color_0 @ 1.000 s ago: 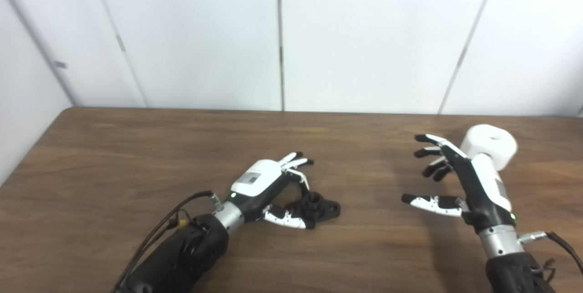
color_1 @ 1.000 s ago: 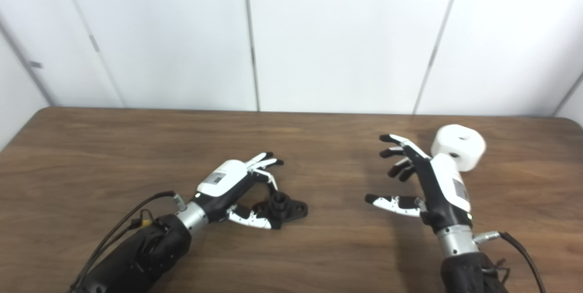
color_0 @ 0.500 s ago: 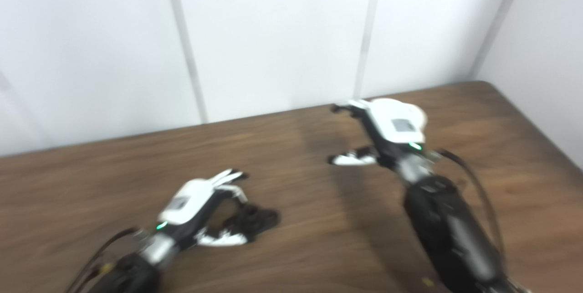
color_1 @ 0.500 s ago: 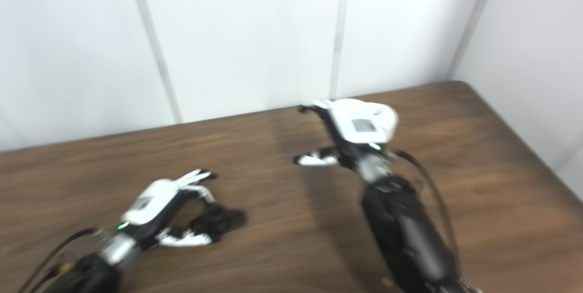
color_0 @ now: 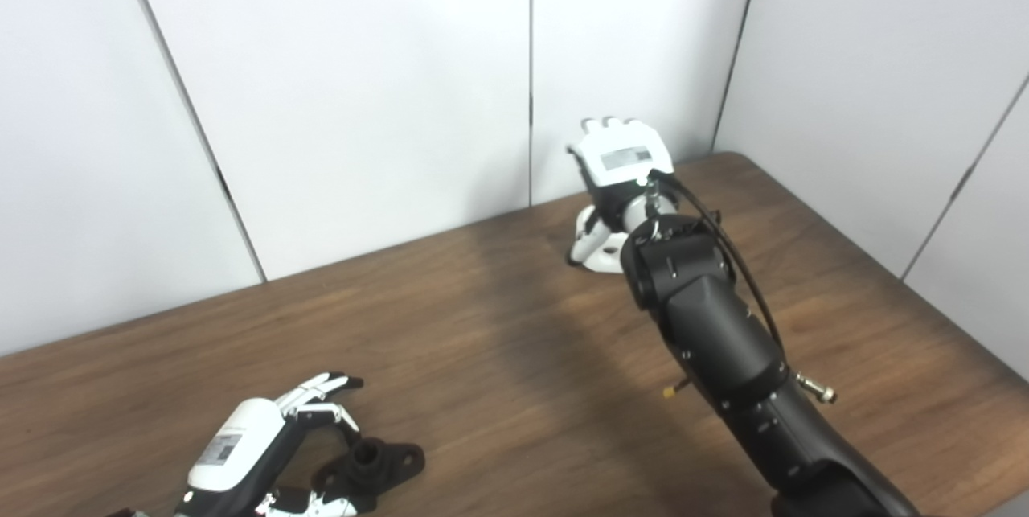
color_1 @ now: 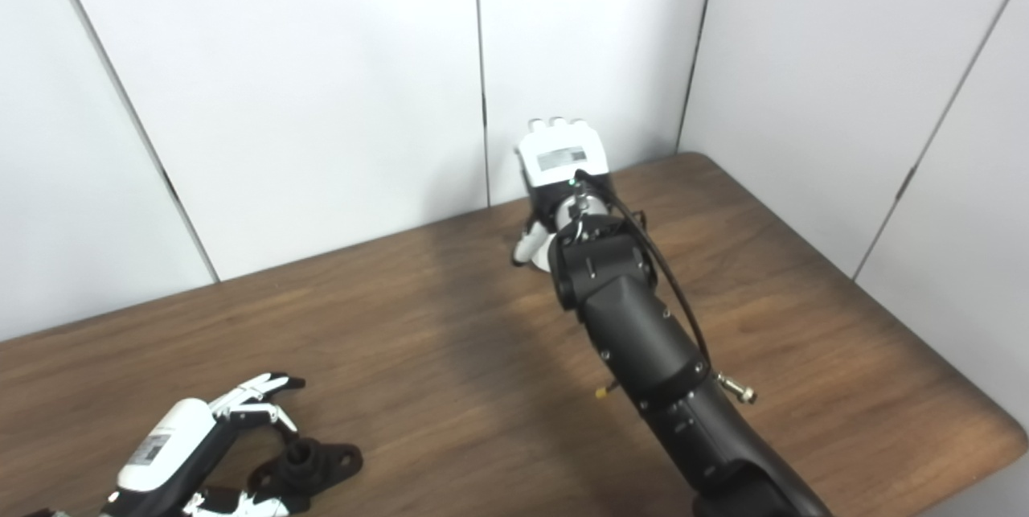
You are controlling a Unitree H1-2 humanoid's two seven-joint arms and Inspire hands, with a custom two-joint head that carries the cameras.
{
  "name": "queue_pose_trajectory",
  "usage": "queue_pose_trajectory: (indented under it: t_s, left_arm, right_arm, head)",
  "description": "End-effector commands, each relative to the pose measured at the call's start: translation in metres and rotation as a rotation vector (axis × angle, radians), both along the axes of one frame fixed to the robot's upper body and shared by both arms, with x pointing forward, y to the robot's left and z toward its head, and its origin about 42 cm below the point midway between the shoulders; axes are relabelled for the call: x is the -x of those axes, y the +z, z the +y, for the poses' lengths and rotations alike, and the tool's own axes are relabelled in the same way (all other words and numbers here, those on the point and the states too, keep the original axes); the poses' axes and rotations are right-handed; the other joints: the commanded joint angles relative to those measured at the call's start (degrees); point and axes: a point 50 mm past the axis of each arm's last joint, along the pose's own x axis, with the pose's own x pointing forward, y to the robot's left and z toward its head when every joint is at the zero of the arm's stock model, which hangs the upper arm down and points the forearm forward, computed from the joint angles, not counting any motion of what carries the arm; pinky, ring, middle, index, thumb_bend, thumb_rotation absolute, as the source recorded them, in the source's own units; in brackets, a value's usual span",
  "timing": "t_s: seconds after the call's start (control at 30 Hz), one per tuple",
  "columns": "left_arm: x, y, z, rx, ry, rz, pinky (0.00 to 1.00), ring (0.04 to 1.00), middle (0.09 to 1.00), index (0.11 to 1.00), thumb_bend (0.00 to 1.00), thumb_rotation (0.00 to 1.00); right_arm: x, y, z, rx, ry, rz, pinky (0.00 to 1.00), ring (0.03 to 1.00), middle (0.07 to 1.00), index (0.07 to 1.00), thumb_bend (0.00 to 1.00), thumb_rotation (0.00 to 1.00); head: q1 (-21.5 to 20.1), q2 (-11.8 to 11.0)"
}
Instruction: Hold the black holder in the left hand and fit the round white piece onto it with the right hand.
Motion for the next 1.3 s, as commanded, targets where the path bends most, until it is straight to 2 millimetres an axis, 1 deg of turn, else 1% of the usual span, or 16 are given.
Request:
queue_pose_trajectory:
  t_s: [0.0, 0.1, 0.3, 0.4, 0.57, 0.77, 0.93, 0.97, 1.13, 1.27]
  left_arm:
    - [0.023, -0.043, 0.018, -0.166, -0.009, 0.144, 0.81, 0.922, 0.878, 0.488, 0.52, 0.05]
    - [0.023, -0.044, 0.019, -0.157, -0.006, 0.147, 0.81, 0.919, 0.875, 0.487, 0.52, 0.05]
    - [0.022, -0.046, 0.021, -0.147, 0.001, 0.155, 0.81, 0.929, 0.882, 0.487, 0.52, 0.05]
    - [0.023, -0.047, 0.021, -0.144, 0.003, 0.151, 0.79, 0.921, 0.875, 0.487, 0.52, 0.06]
    - [0.023, -0.048, 0.021, -0.141, 0.002, 0.152, 0.81, 0.931, 0.872, 0.487, 0.52, 0.06]
    - [0.024, -0.046, 0.02, -0.15, -0.009, 0.149, 0.84, 0.938, 0.876, 0.488, 0.52, 0.06]
    - [0.025, -0.046, 0.02, -0.146, -0.01, 0.142, 0.83, 0.919, 0.866, 0.487, 0.52, 0.06]
    - [0.026, -0.046, 0.02, -0.145, -0.01, 0.143, 0.83, 0.918, 0.864, 0.487, 0.52, 0.06]
    - [0.027, -0.047, 0.02, -0.159, -0.011, 0.153, 0.86, 0.935, 0.877, 0.488, 0.52, 0.06]
    - [0.029, -0.047, 0.021, -0.158, -0.01, 0.152, 0.85, 0.934, 0.876, 0.488, 0.52, 0.06]
  right_arm:
    - [-0.006, 0.025, -0.015, 0.009, 0.009, -0.062, 0.93, 1.0, 1.0, 0.884, 0.94, 0.36]
    - [-0.01, 0.025, -0.025, 0.0, 0.031, -0.053, 0.93, 1.0, 1.0, 0.884, 0.94, 0.35]
    - [-0.02, 0.027, -0.037, -0.007, 0.001, 0.031, 1.0, 1.0, 1.0, 0.916, 0.98, 0.38]
    - [-0.024, 0.029, -0.042, -0.016, -0.018, 0.086, 1.0, 1.0, 1.0, 0.928, 1.0, 0.4]
    - [-0.029, 0.026, -0.048, -0.041, -0.026, 0.139, 1.0, 1.0, 1.0, 0.912, 1.0, 0.4]
    - [-0.032, 0.014, -0.056, -0.059, -0.029, 0.144, 1.0, 1.0, 1.0, 0.895, 1.0, 0.39]
    - [-0.035, 0.006, -0.062, -0.067, -0.039, 0.145, 1.0, 1.0, 1.0, 0.885, 1.0, 0.38]
    - [-0.035, 0.004, -0.062, -0.068, -0.039, 0.143, 1.0, 1.0, 1.0, 0.884, 1.0, 0.38]
    - [-0.036, -0.006, -0.069, -0.074, -0.024, 0.05, 0.97, 0.988, 0.987, 0.856, 0.99, 0.35]
    - [-0.038, -0.013, -0.072, -0.071, -0.02, 0.003, 0.98, 0.996, 0.982, 0.854, 0.95, 0.33]
  head:
    - [-0.1, -0.1]
    - [-0.3, -0.3]
    - [-0.2, -0.4]
    - [0.2, -0.5]
    - [1.0, -0.2]
    - [1.6, -0.2]
    - [1.6, -0.2]
    - [2.2, 0.1]
    - [2.7, 0.2]
    - [2.9, 0.3]
